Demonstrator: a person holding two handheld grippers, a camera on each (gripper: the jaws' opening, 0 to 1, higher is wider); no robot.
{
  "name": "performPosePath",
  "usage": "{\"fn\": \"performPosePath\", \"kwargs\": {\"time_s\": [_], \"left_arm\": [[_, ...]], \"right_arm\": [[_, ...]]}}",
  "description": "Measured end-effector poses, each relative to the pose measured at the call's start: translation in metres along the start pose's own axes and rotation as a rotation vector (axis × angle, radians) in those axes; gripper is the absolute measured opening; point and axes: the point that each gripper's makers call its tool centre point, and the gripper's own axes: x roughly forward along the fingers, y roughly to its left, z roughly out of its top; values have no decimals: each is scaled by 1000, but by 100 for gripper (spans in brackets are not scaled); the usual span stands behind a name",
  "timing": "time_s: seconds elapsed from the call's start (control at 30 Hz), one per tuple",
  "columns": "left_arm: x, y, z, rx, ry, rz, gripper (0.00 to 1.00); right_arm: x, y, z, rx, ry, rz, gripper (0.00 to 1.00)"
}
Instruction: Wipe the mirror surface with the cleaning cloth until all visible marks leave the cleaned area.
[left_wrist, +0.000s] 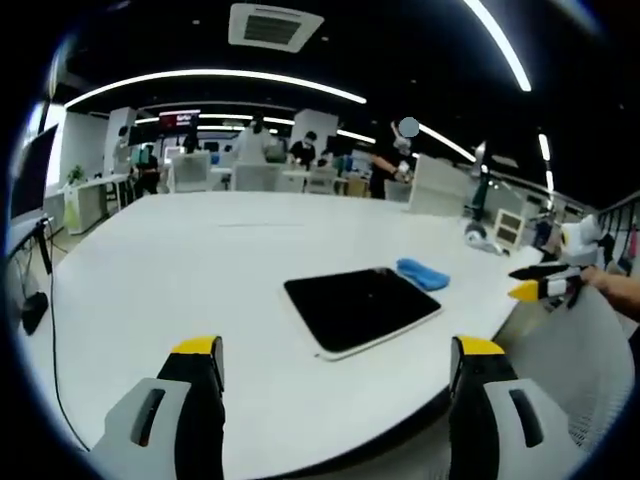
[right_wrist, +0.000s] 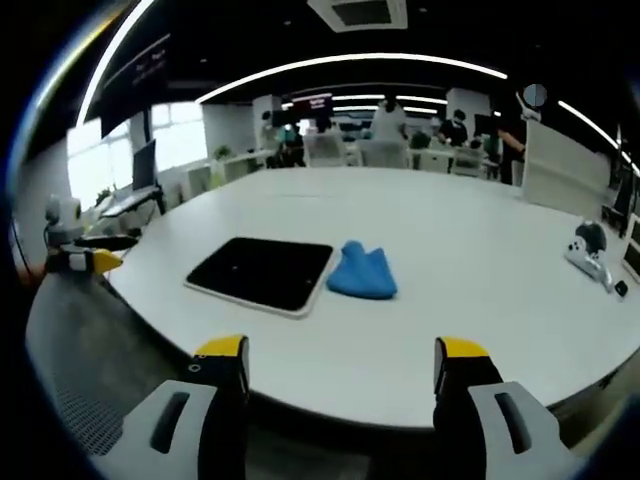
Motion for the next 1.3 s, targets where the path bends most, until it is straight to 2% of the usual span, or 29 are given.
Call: {"fn": "performPosePath", "kwargs": {"time_s": [0.3, 0.43, 0.53, 0.63, 0.73, 0.83, 0.93, 0.97, 1.07, 1.3], "left_arm": [[-1, -1, 1, 9, -6, -4, 98], [-1, -6, 9, 52, -30, -18, 99], [0, -7, 6, 70, -5, -20, 99], [-1, -10, 10, 91, -14, -27, 99], [-1, -17, 10, 107, 1, -46, 99], [-2, -19, 10, 125, 9, -39, 99], [-1, -11, 0, 205, 71, -1, 99], [-1, -10, -4, 207, 89, 2, 99], [-1, -12, 1, 168, 51, -16, 99], [1, -11, 1, 147, 43, -22, 99]], "right_arm": [[-1, 0, -2, -3, 10, -4, 75], [0, -1, -3, -12, 23, -5, 76], [0, 1, -3, -10, 26, -2, 76], [0, 0, -5, -11, 33, -1, 76], [0, 0, -5, -11, 37, 1, 76], [0, 1, -5, -10, 39, 3, 77], [1, 1, -6, -8, 44, 8, 77], [1, 2, -7, -7, 49, 11, 77], [3, 7, -10, -12, 73, 37, 80], [2, 4, -10, -9, 68, 18, 82]]}}
